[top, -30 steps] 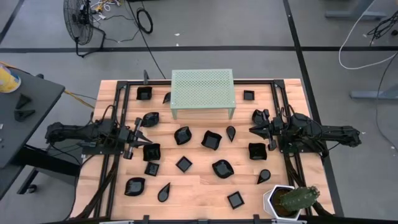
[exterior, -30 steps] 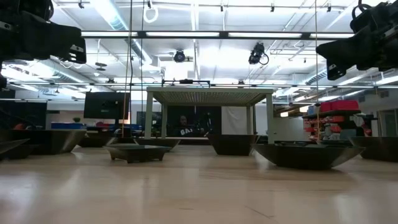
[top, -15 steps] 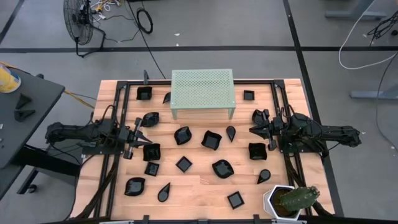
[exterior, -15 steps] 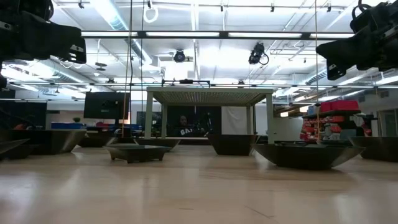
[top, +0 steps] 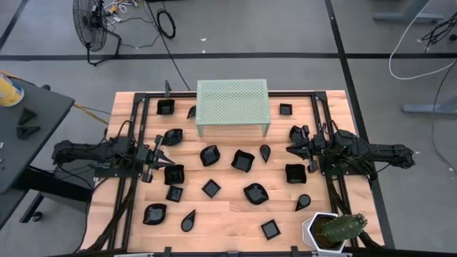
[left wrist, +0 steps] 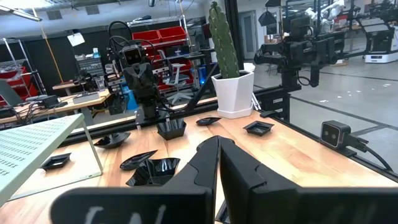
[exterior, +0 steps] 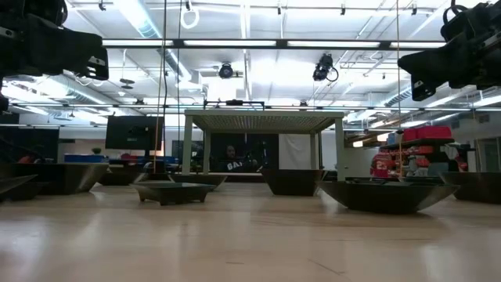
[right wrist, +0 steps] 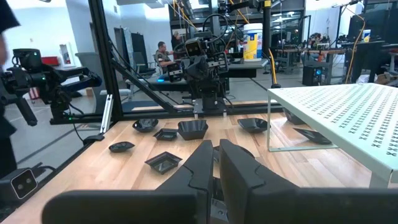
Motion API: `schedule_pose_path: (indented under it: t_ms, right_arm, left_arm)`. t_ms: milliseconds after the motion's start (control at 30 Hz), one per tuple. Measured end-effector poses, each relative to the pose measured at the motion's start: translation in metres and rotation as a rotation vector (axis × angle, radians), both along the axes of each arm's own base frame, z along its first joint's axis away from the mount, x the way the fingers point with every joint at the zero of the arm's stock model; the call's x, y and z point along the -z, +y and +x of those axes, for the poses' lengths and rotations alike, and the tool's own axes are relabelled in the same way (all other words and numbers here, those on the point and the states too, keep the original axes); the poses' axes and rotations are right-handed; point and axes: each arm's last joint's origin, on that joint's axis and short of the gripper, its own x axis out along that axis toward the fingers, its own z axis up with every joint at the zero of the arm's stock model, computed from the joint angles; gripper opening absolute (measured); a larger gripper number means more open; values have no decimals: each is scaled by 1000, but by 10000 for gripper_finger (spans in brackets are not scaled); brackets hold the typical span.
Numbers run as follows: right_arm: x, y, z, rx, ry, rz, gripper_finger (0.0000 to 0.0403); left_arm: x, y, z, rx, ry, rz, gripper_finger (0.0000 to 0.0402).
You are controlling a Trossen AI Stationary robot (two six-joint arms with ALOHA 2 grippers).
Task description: Pick & Place Mini shaped plates
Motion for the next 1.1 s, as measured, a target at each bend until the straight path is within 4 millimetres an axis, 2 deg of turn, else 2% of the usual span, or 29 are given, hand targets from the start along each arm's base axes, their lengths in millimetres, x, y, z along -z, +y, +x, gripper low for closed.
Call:
schedule_pose_path:
  t_ms: [733, 833, 933, 1100]
  right_arm:
    - [-1, 0, 0, -1, -14, -1, 34]
    - [-8, 0, -1, -1, -85, -2, 34]
    - [-18, 0, -3, -14, -185, 78, 34]
    - [-39, -2, -10, 28, -414, 165, 34]
  left_arm:
    - [0, 0, 0, 0, 0, 0, 23]
    - [0, 0, 0, 0, 1, 0, 23]
    - [0, 0, 0, 0, 0, 0, 23]
    - [0, 0, 0, 0, 0, 0, 23]
